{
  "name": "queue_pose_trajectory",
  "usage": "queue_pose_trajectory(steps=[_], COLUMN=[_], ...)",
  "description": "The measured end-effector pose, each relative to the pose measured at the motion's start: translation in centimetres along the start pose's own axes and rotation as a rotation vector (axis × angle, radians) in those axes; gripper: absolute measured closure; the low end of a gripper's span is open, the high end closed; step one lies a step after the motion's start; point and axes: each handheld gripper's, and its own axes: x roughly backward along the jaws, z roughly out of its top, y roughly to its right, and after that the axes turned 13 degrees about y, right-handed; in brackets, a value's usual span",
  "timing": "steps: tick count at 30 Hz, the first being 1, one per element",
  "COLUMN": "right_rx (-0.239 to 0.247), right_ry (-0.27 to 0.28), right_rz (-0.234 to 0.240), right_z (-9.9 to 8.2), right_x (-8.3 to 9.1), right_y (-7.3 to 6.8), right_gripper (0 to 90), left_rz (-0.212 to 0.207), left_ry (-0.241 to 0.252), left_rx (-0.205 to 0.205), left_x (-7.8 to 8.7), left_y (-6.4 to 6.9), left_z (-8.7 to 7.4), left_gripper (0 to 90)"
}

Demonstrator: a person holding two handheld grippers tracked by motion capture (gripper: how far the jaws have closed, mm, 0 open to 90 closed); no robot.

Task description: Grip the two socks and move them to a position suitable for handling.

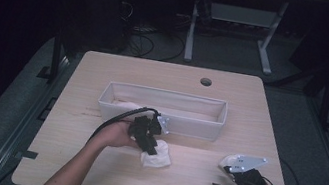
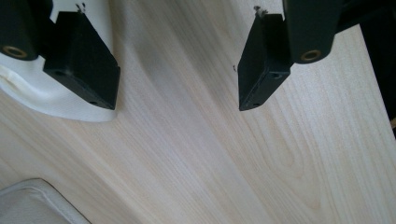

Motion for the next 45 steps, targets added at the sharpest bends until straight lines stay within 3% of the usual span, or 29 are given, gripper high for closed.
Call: queue_pose_trajectory(steps=[11, 17, 25, 33, 45], right_rx=[-0.004, -0.004, 0.001, -0.006, 0.004], right_ry=[0.0, 0.005, 0.009, 0.012, 0.001], right_rz=[0.001, 0.001, -0.005, 0.0, -0.001], right_z=[0.0, 0.0, 0.1, 0.1, 0.1], right_x=[0.0, 0.0, 0.1, 0.1, 0.0], right_y=[0.0, -0.1, 0.0, -0.2, -0.2], right_gripper=[29.5, 29.5, 29.5, 29.5, 29.5], left_rz=[-0.028, -0.027, -0.032, -0.038, -0.112], left_ry=[-0.015, -0.002, 0.018, -0.002, -0.029], left_rx=[-0.038, -0.054, -0.098, -0.153, -0.21], left_x=[-0.3, 0.7, 2.1, 2.0, 0.2], left_y=[0.2, 0.6, 2.4, 4.7, 8.2], left_z=[0.2, 0.5, 1.2, 1.4, 0.4], left_gripper=[88.2, 89.0, 88.8, 88.7, 85.6])
